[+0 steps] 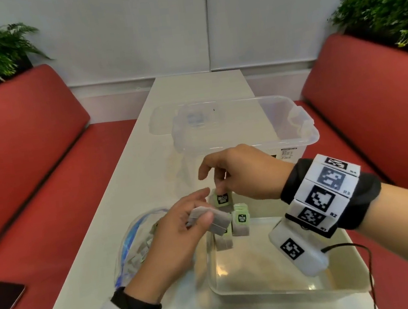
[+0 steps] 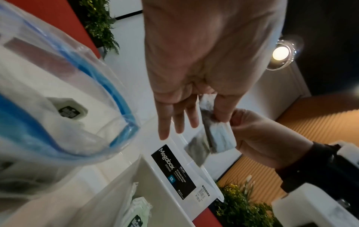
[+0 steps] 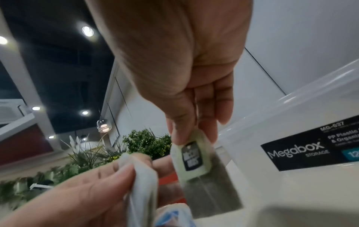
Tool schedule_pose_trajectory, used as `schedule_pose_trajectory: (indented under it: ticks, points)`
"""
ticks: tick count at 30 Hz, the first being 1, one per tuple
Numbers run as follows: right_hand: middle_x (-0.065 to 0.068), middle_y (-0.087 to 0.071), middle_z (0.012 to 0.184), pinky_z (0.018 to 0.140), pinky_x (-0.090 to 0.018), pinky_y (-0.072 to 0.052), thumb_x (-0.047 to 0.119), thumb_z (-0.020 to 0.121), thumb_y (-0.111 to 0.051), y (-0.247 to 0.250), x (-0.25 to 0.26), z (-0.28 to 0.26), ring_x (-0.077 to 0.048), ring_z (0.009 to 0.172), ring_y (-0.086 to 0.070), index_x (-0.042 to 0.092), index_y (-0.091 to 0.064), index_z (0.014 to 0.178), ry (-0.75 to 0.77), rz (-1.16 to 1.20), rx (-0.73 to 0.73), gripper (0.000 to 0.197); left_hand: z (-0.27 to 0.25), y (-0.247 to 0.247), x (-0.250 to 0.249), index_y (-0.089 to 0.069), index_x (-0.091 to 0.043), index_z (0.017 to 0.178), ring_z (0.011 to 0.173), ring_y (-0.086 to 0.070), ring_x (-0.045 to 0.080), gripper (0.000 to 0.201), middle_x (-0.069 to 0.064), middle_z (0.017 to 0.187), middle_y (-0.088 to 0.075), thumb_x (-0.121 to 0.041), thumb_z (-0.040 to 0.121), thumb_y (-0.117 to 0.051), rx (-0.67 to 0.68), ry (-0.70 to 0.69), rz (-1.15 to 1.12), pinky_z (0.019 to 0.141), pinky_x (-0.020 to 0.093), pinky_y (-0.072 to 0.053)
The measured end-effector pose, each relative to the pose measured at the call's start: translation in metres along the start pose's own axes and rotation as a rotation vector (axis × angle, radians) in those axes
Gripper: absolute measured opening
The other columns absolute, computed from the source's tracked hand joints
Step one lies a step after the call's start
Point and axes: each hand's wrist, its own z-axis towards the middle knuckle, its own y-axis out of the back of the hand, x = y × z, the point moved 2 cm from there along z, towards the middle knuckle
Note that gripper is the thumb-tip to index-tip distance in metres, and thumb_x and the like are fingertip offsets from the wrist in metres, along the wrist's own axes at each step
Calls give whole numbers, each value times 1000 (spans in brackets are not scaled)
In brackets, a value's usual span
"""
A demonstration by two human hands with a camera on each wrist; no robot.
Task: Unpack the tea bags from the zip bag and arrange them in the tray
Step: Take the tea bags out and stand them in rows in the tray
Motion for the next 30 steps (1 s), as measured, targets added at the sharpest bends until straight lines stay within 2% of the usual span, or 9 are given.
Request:
schedule_pose_trajectory:
  ticks: [4, 7, 9, 13, 17, 19, 23, 26, 30]
  points:
    - [5, -66, 80, 61, -14, -38, 16, 85, -66, -3, 5, -2, 2, 60, -49, 24, -61, 105, 36, 37, -29, 22, 5, -8, -4, -67, -29, 84, 90, -61, -1, 11, -14, 94, -66, -23, 89, -60, -28, -75, 79, 77, 19, -45]
    - [8, -64, 78, 62, -20, -38, 28, 85, -65, -6, 1, -9, 0, 61, -48, 26, -62, 97, 5, -29, -34, 13, 6, -12, -2, -68, -30, 87, 90, -64, 13, 20, -4, 91, -69, -45, 79, -57, -44, -63, 19, 84, 42, -52]
    - [11, -62, 74, 62, -20, -39, 29, 84, -66, -5, -2, -10, -2, 63, -51, 27, -63, 84, -17, -23, -11, 4, 4, -11, 1, -68, -31, 87, 92, -64, 17, 26, -3, 93, -69, -50, 75, -56, -26, -58, -10, 86, 48, -51]
    - [12, -61, 71, 62, -17, -40, 25, 84, -68, -3, -4, -11, 0, 64, -52, 28, -58, 75, -25, 25, 12, 14, 3, -15, 0, -68, -38, 84, 91, -60, 4, 11, -12, 95, -65, -37, 78, -59, 18, -74, 41, 83, 31, -50]
    - [11, -59, 68, 59, -18, -39, 28, 84, -68, -3, -4, -12, -3, 62, -52, 29, -61, 80, -26, 31, 22, 8, 3, -18, 2, -69, -33, 83, 82, -65, 14, 17, -1, 89, -68, -18, 88, -62, 9, -27, -1, 79, 42, -55]
    - [9, -63, 75, 63, -21, -42, 29, 83, -68, -3, -5, -12, -6, 68, -54, 30, -59, 79, -22, 3, 48, 10, 2, -18, 2, -70, -33, 83, 83, -65, 11, 16, -3, 90, -68, -20, 88, -63, 9, -45, 22, 80, 36, -55]
    - [7, -65, 79, 62, -20, -41, 27, 80, -72, 0, -20, -12, -8, 70, -55, 28, -64, 81, -87, -37, 69, 8, -3, -18, 11, -71, -31, 84, 96, -59, -2, 19, -15, 103, -63, -14, 86, -64, -47, -102, 38, 75, 9, -43]
    - [9, -63, 76, 66, -25, -44, 28, 77, -73, -4, -38, -12, -9, 72, -56, 27, -69, 82, -167, -132, 79, 7, -11, -20, 23, -73, -36, 82, 99, -53, -3, 17, -20, 97, -56, -19, 83, -68, -93, -117, 63, 75, 6, -40]
    - [12, -57, 70, 66, -24, -42, 29, 76, -73, -28, -58, -9, -10, 74, -54, 26, -71, 81, -223, -254, 171, 7, -22, -28, 34, -72, -42, 89, 87, -58, 2, 19, -17, 87, -58, -30, 75, -66, -100, -180, 75, 72, 6, -39]
